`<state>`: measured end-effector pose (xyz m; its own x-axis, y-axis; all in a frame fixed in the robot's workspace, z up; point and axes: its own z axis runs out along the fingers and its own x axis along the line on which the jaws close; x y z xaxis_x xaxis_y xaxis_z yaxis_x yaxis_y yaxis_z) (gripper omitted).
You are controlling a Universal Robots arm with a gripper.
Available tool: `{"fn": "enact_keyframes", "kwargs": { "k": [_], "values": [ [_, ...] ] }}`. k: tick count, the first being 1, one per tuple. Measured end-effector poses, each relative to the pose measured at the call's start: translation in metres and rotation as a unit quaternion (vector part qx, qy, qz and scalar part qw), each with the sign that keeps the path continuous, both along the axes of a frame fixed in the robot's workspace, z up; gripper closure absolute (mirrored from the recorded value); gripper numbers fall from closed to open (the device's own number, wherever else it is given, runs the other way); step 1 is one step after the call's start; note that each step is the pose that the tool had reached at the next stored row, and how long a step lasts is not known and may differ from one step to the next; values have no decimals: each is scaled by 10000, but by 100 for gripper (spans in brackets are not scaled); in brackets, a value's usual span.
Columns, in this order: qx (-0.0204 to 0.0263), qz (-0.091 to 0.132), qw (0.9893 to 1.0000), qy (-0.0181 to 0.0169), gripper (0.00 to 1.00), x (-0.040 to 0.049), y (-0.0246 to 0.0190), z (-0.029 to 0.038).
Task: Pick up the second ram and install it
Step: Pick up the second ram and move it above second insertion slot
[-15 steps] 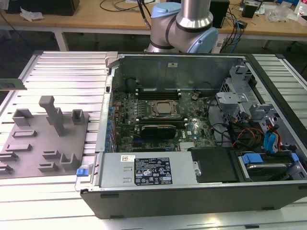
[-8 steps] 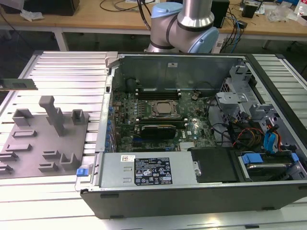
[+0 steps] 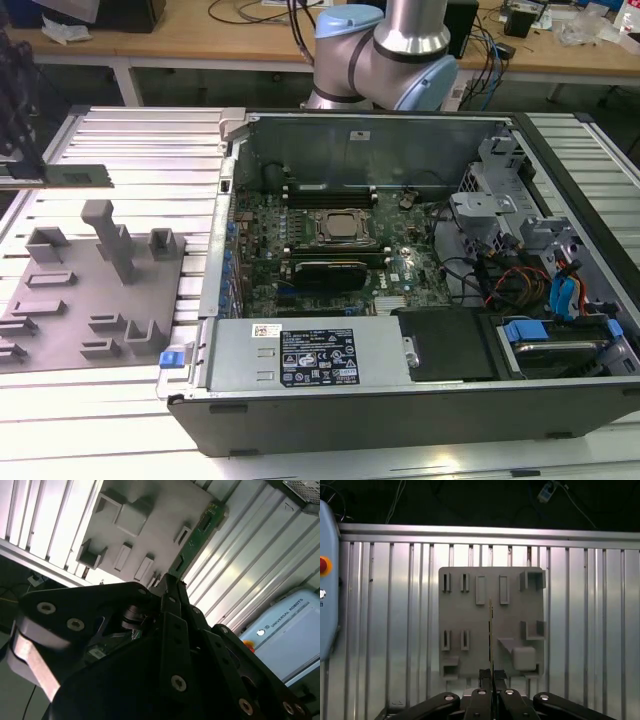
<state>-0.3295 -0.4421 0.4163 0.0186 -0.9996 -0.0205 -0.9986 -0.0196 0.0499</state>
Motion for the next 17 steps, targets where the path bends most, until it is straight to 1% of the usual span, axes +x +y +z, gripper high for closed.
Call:
{"fn": "enact_keyframes", "kwargs": {
  "k": [3,5,9,11,13,15,17],
  "values": [
    [0,1,10000,6,87,113,0,0],
    [0,0,10000,9,87,167,0,0],
    [0,1,10000,21,87,359,0,0],
    [0,0,10000,25,87,417,0,0],
    [0,0,10000,31,87,510,1,0],
    [0,1,10000,38,87,625,2,0],
    [0,0,10000,42,87,686,5,0]
  ]
}}
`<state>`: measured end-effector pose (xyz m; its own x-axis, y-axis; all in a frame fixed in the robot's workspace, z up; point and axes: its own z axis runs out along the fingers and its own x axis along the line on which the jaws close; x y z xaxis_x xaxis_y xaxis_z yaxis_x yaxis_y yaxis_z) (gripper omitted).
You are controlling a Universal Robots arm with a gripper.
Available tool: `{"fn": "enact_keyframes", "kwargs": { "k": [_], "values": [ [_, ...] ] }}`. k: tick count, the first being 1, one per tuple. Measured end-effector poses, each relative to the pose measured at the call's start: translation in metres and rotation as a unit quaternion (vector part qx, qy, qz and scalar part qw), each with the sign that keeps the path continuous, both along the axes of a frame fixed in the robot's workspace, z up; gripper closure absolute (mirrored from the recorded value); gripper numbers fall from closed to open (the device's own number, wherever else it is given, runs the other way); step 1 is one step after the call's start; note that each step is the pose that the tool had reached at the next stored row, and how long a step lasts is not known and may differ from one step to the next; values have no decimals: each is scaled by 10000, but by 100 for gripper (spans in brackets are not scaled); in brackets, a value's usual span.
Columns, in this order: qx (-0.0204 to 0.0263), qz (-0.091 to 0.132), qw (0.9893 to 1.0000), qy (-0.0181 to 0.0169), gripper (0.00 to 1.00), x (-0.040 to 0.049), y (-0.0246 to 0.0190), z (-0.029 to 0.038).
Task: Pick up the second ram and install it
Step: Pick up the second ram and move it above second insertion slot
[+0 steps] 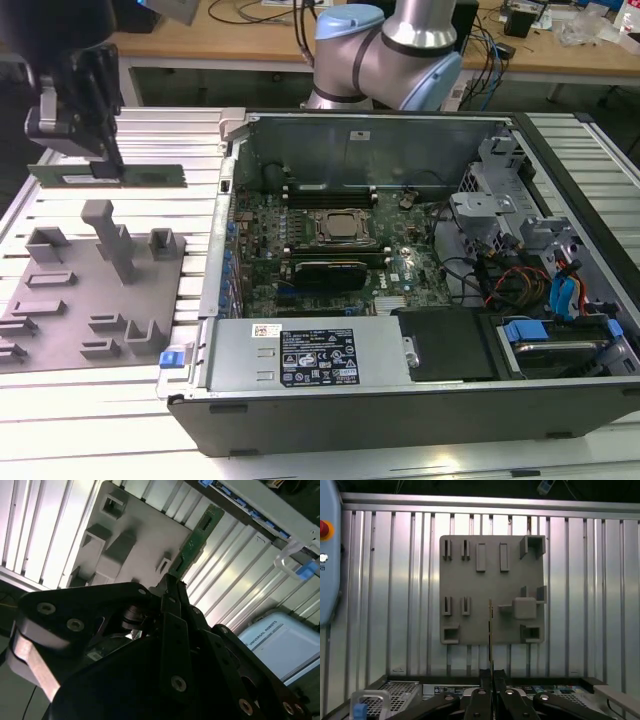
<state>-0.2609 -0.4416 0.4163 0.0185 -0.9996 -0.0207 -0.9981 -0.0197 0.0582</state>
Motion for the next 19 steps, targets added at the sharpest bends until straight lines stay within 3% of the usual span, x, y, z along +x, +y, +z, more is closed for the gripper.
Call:
{"fn": "enact_keyframes", "kwargs": {
  "k": [4,8,14,19],
  "values": [
    [-1,1,10000,9,87,125,10,0],
    [-1,1,10000,26,87,364,29,0],
    [-1,1,10000,35,87,528,45,0],
    [-1,1,10000,51,87,777,70,0]
  ]
}}
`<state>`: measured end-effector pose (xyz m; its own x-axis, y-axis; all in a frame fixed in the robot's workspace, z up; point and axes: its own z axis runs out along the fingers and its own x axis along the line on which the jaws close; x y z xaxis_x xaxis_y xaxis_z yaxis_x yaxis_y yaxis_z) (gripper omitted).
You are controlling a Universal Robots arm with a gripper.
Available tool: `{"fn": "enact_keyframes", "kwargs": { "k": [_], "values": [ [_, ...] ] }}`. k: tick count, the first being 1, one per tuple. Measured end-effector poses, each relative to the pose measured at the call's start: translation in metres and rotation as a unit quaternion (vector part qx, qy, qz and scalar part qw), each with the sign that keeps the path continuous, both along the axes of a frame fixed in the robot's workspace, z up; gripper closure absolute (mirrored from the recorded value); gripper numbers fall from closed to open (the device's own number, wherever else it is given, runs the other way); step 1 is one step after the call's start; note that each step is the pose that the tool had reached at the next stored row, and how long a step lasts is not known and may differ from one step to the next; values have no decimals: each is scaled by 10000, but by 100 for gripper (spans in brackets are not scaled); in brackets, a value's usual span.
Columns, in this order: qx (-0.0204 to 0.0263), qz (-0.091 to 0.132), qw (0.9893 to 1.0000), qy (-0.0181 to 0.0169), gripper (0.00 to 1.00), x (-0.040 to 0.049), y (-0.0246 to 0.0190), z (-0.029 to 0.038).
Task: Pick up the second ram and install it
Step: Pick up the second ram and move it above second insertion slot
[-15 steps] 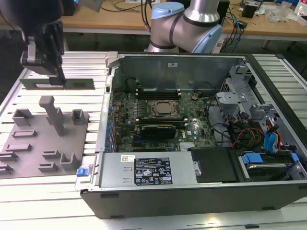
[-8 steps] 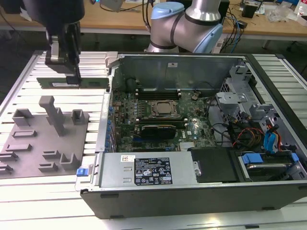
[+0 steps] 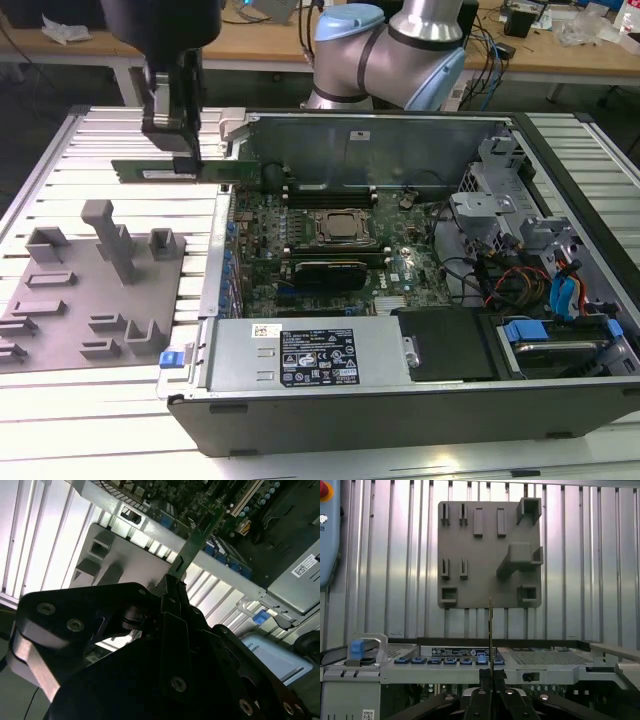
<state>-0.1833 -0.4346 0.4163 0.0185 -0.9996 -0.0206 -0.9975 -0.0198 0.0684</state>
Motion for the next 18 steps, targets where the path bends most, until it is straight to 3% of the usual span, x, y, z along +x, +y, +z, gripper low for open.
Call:
{"fn": "enact_keyframes", "kwargs": {
  "k": [3,5,8,18],
  "values": [
    [0,0,10000,11,87,164,19,0],
    [-1,0,10000,35,87,530,75,0],
    [0,-1,10000,42,87,642,86,0],
    [-1,0,10000,84,87,1169,123,-1]
  ]
}}
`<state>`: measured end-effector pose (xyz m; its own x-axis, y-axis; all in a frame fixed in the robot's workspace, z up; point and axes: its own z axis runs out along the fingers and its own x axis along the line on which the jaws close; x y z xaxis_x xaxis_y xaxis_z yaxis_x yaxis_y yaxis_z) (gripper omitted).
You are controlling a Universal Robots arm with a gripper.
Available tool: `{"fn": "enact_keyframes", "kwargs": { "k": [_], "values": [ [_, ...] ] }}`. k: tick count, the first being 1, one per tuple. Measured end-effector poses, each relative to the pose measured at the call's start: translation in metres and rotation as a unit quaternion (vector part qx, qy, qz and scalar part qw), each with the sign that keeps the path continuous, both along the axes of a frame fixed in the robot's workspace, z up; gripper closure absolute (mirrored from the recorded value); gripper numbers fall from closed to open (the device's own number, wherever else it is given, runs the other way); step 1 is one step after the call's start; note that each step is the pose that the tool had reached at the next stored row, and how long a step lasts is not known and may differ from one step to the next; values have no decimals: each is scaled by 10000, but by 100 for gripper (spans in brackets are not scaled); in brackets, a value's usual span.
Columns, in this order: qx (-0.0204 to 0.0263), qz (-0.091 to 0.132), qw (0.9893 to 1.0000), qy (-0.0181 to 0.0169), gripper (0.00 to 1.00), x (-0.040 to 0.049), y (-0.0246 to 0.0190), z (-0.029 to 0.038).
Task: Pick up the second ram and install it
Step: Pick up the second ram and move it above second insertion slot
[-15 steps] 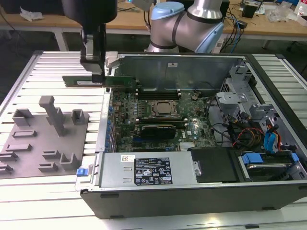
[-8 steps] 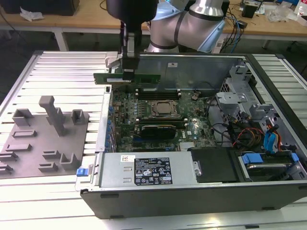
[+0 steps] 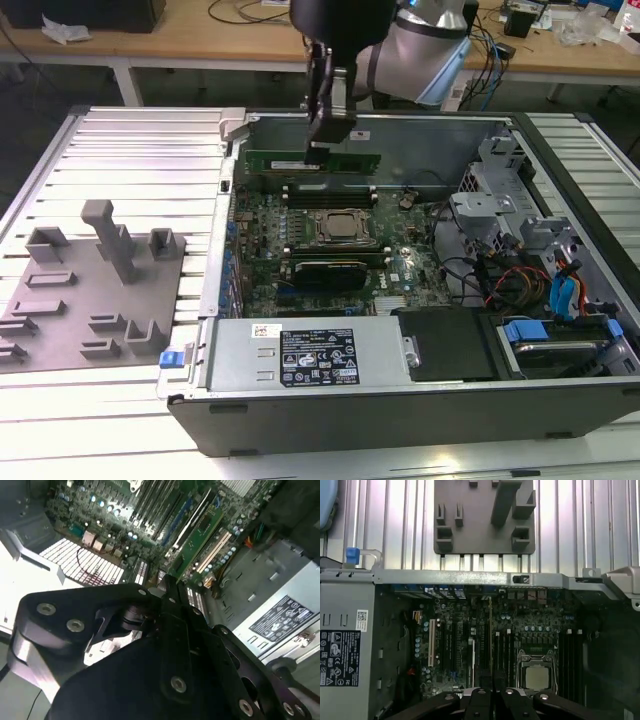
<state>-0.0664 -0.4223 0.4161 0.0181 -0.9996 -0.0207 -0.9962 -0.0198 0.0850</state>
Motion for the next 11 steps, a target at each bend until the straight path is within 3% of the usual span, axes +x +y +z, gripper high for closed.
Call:
{"fn": "enact_keyframes", "kwargs": {
  "k": [4,6,7,8,11],
  "values": [
    [13,-2,10000,26,87,198,7,-10],
    [95,-9,9999,30,87,225,8,-14],
    [191,-23,9998,30,87,238,8,-20],
    [256,-36,9997,32,87,251,9,-25],
    [283,-86,9995,69,87,354,30,-102]
  ]
}}
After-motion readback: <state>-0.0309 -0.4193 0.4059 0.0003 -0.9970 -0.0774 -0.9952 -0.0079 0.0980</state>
